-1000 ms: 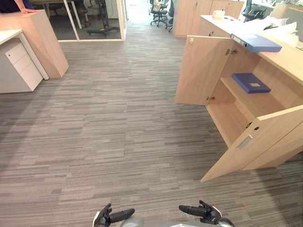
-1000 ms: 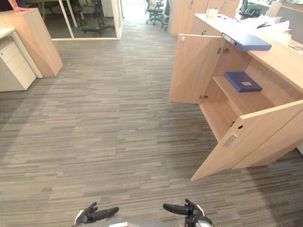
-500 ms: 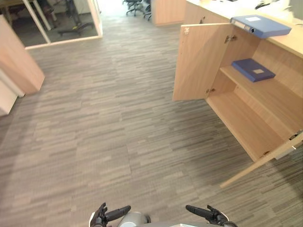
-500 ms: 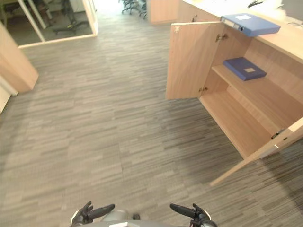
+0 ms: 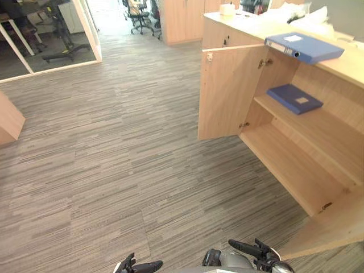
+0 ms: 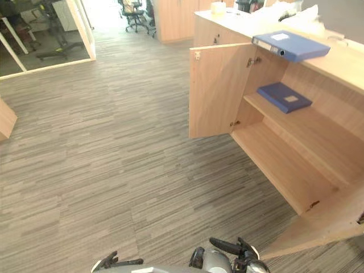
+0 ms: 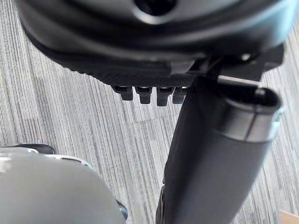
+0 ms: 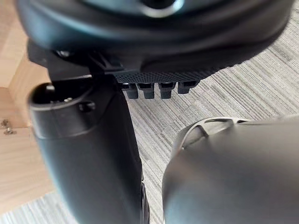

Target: Walk over to the cabinet, pick up the folder, carry it to the office cabinet, place the folder inside the office cabinet, then close the office cabinet door

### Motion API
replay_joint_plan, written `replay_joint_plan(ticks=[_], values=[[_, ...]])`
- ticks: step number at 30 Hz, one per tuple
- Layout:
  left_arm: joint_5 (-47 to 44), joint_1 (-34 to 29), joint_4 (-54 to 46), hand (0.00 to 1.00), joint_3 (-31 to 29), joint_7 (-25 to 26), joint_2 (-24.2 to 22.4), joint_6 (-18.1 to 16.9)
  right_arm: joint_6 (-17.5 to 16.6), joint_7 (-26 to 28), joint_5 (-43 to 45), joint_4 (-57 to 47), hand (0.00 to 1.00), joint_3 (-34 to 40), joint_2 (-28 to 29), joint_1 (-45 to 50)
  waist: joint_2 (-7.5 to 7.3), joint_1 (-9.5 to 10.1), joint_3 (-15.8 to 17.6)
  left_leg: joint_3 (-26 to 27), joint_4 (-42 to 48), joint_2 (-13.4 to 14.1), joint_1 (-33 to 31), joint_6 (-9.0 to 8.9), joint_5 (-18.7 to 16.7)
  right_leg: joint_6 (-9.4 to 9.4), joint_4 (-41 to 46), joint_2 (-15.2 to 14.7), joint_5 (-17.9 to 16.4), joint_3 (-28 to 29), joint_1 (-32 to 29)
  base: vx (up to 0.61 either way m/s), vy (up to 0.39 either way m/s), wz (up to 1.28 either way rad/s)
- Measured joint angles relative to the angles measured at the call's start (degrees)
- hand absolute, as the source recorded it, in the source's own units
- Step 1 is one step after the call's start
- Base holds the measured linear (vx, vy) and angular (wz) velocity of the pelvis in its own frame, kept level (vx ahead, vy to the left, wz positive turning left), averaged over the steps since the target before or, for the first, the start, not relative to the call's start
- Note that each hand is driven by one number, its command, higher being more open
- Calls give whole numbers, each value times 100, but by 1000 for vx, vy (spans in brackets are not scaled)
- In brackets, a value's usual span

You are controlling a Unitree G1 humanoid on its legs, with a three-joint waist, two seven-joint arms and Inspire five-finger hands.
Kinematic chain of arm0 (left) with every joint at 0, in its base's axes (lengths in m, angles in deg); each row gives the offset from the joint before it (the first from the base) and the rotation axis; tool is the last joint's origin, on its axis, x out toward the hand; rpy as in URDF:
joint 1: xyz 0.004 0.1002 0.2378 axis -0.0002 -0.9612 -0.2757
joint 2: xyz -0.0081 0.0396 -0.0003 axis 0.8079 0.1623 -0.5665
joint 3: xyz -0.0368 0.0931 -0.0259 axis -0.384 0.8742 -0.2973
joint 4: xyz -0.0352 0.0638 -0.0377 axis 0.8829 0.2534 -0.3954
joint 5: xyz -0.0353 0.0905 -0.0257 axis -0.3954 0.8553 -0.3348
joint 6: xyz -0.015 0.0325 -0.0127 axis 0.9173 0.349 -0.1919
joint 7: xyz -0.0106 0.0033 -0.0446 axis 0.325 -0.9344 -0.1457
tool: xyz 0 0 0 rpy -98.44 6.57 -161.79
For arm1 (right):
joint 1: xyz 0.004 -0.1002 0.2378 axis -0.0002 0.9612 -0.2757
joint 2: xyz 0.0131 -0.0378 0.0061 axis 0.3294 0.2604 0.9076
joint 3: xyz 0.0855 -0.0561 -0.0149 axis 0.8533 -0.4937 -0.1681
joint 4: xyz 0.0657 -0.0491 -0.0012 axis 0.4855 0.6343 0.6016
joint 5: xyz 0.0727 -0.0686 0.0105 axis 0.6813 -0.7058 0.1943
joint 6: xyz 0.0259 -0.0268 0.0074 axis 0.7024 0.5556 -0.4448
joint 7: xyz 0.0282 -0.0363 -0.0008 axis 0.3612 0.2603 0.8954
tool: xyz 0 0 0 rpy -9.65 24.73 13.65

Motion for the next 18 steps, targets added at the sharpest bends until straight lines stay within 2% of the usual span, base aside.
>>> replay_joint_plan(ticks=[1,3,4,5,6,9,10,11,13,14,16,17,18], values=[[-7,18,0,100,-52,1,-10,0,25,-1,1,4,100,49,8,44,16,-9,9,-2,515,129,-166,-12,17,7,-169,114,-4,-17,168,373,-177,7],[-56,24,-58,100,-264,-26,-14,-3,44,-30,12,-20,100,-14,8,264,37,-9,21,-36,3179,777,-1218,-162,587,36,-881,598,8,57,856,347,-167,-15],[-84,15,-80,100,-265,-25,-14,-4,51,-48,19,-4,100,-35,4,286,31,10,21,14,3637,909,-1470,-185,562,39,-994,696,0,129,994,341,-112,-50],[-144,4,-96,100,-263,-20,-3,-4,62,-69,41,92,100,-52,7,277,-25,24,46,65,4053,1033,-1829,-130,518,83,-1202,820,-21,291,1244,357,-57,-53],[-193,7,-125,100,-270,-18,11,-13,77,-81,43,123,100,-57,14,265,-51,35,58,68,4073,1038,-1968,-117,485,98,-1304,848,-24,389,1368,427,-27,-71],[-203,-25,-321,100,-256,-12,39,-68,93,-114,44,227,100,-57,24,267,-143,93,80,113,3394,958,-2514,-75,205,177,-1666,832,-2,931,1806,311,51,-93],[-195,5,-334,100,-256,-16,42,-83,94,-125,45,227,100,-55,12,261,-152,105,83,-96,2654,803,-2691,-76,127,256,-1794,758,-3,1228,1978,302,102,-89],[-190,17,-339,100,-254,-19,44,-89,94,-128,45,226,100,-56,19,258,-157,118,86,-253,2277,707,-2743,-84,120,290,-1834,712,-5,1324,2030,311,127,-96],[-185,40,-344,100,-266,13,29,-140,89,-131,46,217,100,-60,43,253,-189,148,88,-1089,828,347,-2874,-137,175,452,-1965,517,-39,1666,2167,366,166,-78],[-186,38,-360,100,-286,36,14,-141,88,-139,46,211,100,-61,47,265,-194,154,86,-1420,353,264,-2938,-155,274,530,-2029,445,-57,1771,2249,433,221,-73],[-185,28,-449,100,-433,62,-27,-145,83,-168,52,157,100,-68,56,323,-193,180,83,-1801,-269,195,-3006,-227,529,735,-2041,324,-161,1919,2361,392,240,-51],[-194,0,-443,100,-521,102,-69,-144,70,-176,122,82,100,-66,74,412,-185,206,62,-1902,-369,159,-3010,-290,915,913,-2023,243,-267,2025,2478,451,328,-53],[-197,-90,-444,100,-628,106,-154,-142,65,-181,217,25,100,-63,96,513,-181,241,-46,-1861,-323,132,-2949,-357,1681,1106,-1990,148,-381,2156,2552,470,363,-55]])
